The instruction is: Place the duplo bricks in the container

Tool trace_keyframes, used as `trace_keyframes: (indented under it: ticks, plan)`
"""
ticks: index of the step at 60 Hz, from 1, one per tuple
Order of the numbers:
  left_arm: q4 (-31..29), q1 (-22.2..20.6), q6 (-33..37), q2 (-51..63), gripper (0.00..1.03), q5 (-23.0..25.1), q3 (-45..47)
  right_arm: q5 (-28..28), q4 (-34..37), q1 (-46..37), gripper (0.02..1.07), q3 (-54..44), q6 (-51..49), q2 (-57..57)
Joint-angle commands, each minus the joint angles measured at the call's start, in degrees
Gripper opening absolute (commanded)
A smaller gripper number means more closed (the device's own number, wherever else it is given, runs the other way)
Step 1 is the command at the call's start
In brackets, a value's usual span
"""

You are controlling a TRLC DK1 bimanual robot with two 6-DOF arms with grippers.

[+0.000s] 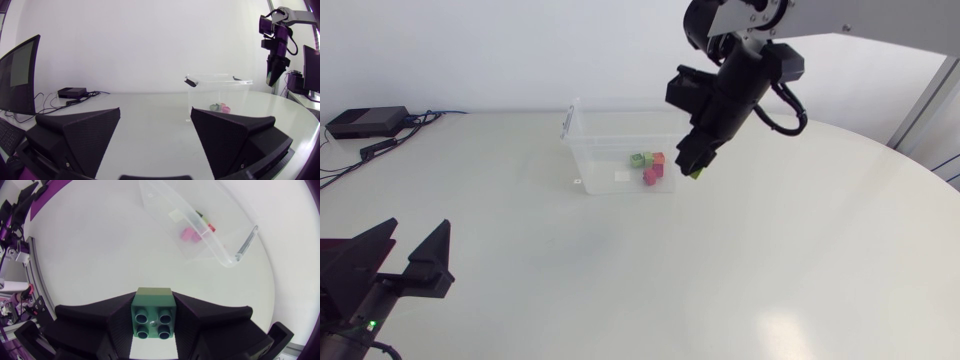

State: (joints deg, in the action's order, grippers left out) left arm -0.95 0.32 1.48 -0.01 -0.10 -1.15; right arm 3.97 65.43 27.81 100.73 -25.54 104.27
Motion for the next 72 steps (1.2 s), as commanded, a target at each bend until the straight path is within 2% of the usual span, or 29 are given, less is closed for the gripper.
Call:
trace_keyframes:
  ticks: [1, 23, 44, 72]
  plan:
    - [0.3, 0.3, -0.3, -0.6, 0.99, 0.0, 1.1, 1.2, -0.7, -1.7, 0.19, 4.3, 2.3, 3.3]
    - [0.3, 0.3, -0.3, -0.6, 0.99, 0.0, 1.1, 2.7, -7.7, -3.5, 0.19, 12.8, 5.4, 11.1]
    - [0.3, 0.3, -0.3, -0.6, 0.99, 0.0, 1.1, 4.0, -11.5, -5.2, 0.19, 20.3, 7.6, 15.5]
    - [0.3, 0.3, -0.3, -0.6, 0.99, 0.0, 1.1, 4.0, -25.4, -5.8, 0.2, 20.2, 11.2, 15.7]
